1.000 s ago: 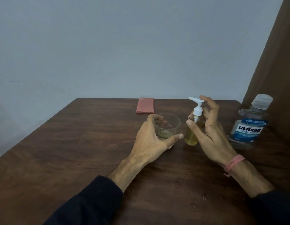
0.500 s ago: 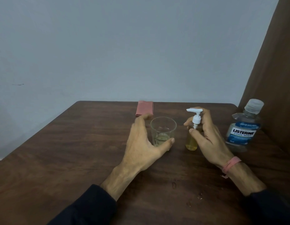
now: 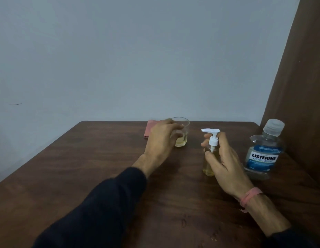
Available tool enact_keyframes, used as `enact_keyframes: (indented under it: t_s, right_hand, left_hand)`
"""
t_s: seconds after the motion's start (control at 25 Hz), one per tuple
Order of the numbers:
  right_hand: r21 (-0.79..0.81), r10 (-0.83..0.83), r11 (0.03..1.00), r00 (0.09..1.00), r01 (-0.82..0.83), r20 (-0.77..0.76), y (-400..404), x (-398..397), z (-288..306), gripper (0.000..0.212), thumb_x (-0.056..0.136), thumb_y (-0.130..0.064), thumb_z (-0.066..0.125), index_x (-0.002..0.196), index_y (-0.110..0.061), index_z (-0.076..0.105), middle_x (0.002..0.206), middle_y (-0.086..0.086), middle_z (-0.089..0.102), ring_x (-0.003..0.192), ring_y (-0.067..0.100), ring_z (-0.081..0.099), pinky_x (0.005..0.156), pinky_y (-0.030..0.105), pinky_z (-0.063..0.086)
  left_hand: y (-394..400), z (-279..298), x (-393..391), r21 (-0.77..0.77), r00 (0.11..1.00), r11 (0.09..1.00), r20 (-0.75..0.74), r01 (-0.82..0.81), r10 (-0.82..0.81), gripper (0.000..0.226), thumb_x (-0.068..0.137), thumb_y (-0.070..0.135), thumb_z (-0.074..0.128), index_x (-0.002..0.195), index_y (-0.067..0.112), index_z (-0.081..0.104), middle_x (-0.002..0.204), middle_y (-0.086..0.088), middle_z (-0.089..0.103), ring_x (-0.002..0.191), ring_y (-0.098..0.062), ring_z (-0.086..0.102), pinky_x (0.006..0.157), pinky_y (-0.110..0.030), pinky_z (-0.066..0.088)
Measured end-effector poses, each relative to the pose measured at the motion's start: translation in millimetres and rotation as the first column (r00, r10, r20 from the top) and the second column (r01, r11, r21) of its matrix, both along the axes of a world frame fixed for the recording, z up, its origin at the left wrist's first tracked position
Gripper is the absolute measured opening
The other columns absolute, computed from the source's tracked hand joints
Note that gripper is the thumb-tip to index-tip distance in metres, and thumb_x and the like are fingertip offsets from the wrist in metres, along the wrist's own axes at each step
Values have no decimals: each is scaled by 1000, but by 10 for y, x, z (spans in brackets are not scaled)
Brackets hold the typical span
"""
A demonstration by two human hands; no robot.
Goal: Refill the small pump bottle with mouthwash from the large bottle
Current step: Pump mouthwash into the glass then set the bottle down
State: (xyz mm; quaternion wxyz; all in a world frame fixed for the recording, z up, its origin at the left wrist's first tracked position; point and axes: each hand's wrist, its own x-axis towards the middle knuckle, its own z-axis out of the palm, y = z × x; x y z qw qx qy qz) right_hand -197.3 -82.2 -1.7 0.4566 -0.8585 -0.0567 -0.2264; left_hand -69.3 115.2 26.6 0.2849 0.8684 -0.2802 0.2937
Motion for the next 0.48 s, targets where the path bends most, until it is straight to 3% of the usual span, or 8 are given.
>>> enact_keyframes:
  t_s: [0.12, 0.24, 0.4, 0.48]
  right_hand:
    - [12, -10, 1000, 1000, 10, -5, -6, 6, 10, 40, 107, -18, 58, 120, -54, 47, 118, -16, 66, 109, -16, 59, 75, 15, 45]
    - [23, -8, 1000, 1000, 7, 9, 11, -2, -5, 33, 104, -19, 59, 122, -46, 51, 114, -21, 65, 113, -9, 60, 82, 17, 46]
    - [29, -13, 999, 1000, 14, -11, 4, 39, -3, 25, 101, -21, 59, 122, -34, 53, 111, -16, 66, 110, -3, 62, 85, 20, 49]
    - [29, -15, 999, 1000, 15, -10, 8, 25, 13, 25, 101, -20, 59, 121, -35, 53, 107, -16, 65, 107, 1, 64, 86, 25, 52]
  left_hand:
    - [-334, 89, 557, 44, 995, 996, -58, -79, 81, 24, 103, 15, 77, 125, 14, 87, 121, -4, 80, 116, -26, 71, 90, -27, 49]
    - [-553, 48, 927, 42, 987, 990, -86, -131, 135, 32, 102, 2, 78, 132, 12, 84, 128, -5, 78, 123, -26, 70, 94, -16, 44]
    - [-647, 29, 1207, 42, 981, 987, -111, -156, 159, 34, 100, 7, 83, 133, 14, 84, 131, -5, 79, 127, -28, 71, 106, -34, 53]
    - [-618, 36, 1133, 9, 982, 992, -141, -126, 126, 43, 99, 7, 82, 141, 15, 80, 146, -5, 76, 140, -28, 66, 117, -35, 49]
